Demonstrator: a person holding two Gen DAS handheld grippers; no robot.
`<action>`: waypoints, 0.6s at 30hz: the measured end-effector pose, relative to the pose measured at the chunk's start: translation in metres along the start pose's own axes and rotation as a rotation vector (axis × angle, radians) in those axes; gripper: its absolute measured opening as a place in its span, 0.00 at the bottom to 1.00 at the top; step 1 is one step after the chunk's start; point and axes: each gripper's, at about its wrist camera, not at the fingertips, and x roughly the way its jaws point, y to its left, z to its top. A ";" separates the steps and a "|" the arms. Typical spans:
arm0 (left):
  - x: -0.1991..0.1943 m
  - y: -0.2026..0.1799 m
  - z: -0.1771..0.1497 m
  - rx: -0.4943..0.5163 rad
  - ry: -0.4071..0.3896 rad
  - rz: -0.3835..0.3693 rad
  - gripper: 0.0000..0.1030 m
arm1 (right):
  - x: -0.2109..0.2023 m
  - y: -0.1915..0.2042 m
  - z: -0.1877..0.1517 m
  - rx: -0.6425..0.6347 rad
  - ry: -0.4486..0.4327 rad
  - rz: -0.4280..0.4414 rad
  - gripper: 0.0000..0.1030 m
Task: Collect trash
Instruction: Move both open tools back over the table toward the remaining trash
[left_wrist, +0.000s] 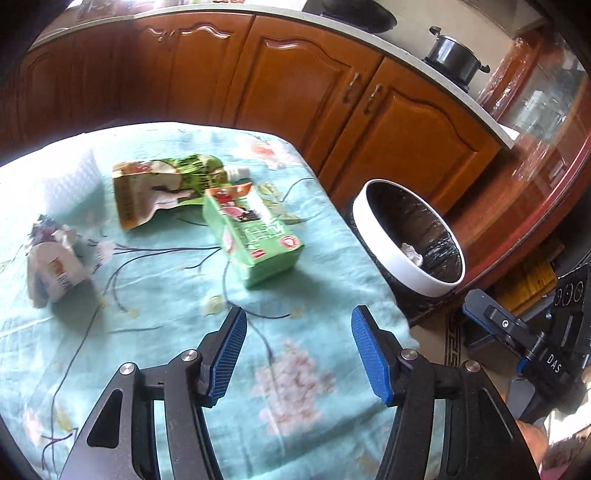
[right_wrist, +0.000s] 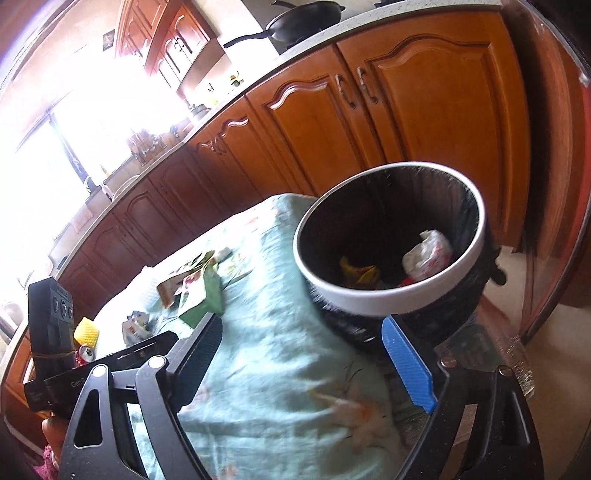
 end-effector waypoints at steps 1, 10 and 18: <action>-0.007 0.005 -0.003 -0.004 -0.008 0.009 0.57 | 0.001 0.003 -0.004 0.000 -0.004 0.002 0.87; -0.052 0.051 -0.027 -0.070 -0.041 0.082 0.57 | 0.018 0.048 -0.026 -0.069 0.028 0.071 0.87; -0.077 0.082 -0.029 -0.129 -0.077 0.129 0.60 | 0.048 0.086 -0.031 -0.155 0.134 0.107 0.87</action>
